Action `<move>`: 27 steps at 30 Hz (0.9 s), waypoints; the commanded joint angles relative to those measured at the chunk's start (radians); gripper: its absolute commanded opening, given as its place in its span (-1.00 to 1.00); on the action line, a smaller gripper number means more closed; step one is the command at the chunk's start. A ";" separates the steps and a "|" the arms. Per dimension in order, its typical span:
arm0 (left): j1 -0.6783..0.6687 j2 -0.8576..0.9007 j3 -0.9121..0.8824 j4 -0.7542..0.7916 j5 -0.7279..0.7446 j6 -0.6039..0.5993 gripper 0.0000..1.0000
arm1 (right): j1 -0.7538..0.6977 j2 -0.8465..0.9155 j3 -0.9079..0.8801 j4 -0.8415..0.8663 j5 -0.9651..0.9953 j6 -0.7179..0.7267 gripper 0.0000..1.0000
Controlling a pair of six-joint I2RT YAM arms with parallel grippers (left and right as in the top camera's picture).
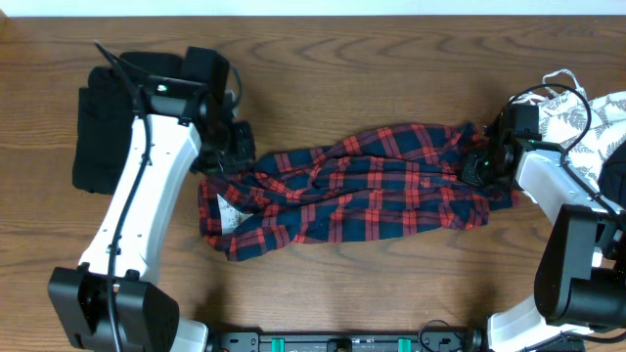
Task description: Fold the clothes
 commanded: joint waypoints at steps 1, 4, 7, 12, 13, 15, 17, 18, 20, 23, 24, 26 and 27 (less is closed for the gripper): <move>-0.040 0.006 -0.066 -0.034 -0.009 -0.020 -0.56 | -0.020 0.042 -0.020 -0.020 0.077 0.016 -0.97; -0.085 0.006 -0.151 -0.031 -0.009 -0.020 -0.56 | -0.020 0.042 -0.021 -0.022 0.078 0.016 -0.97; -0.127 0.006 -0.237 -0.018 -0.009 -0.020 -0.57 | -0.020 0.042 -0.020 -0.022 0.077 0.016 -0.97; -0.176 0.006 -0.386 0.050 -0.009 -0.021 -0.57 | -0.020 0.042 -0.020 -0.023 0.078 0.016 -0.97; -0.180 0.006 -0.408 0.064 -0.009 -0.021 -0.57 | -0.020 0.042 -0.020 -0.023 0.078 0.016 -0.98; -0.182 0.006 -0.441 0.097 -0.009 -0.021 -0.57 | -0.020 0.042 -0.020 -0.023 0.078 0.016 -0.97; -0.182 0.006 -0.472 0.148 -0.014 -0.021 -0.58 | -0.020 0.042 -0.020 -0.025 0.077 0.016 -0.97; -0.182 0.006 -0.489 0.187 -0.022 -0.021 -0.57 | -0.020 0.042 -0.020 -0.026 0.078 0.020 -0.97; -0.182 0.006 -0.512 0.256 -0.024 -0.021 -0.56 | -0.020 0.042 -0.020 -0.027 0.077 0.020 -0.97; -0.182 0.006 -0.550 0.394 -0.053 -0.020 -0.55 | -0.020 0.042 -0.020 -0.035 0.077 0.024 -0.97; -0.182 0.007 -0.563 0.441 -0.065 -0.020 -0.55 | -0.020 0.042 -0.020 -0.040 0.077 0.023 -0.98; -0.181 0.013 -0.586 0.532 -0.078 -0.020 -0.54 | -0.020 0.042 -0.020 -0.050 0.077 0.023 -0.94; -0.180 0.021 -0.593 0.566 -0.077 -0.015 -0.55 | -0.019 0.042 -0.020 -0.054 0.074 0.023 -0.94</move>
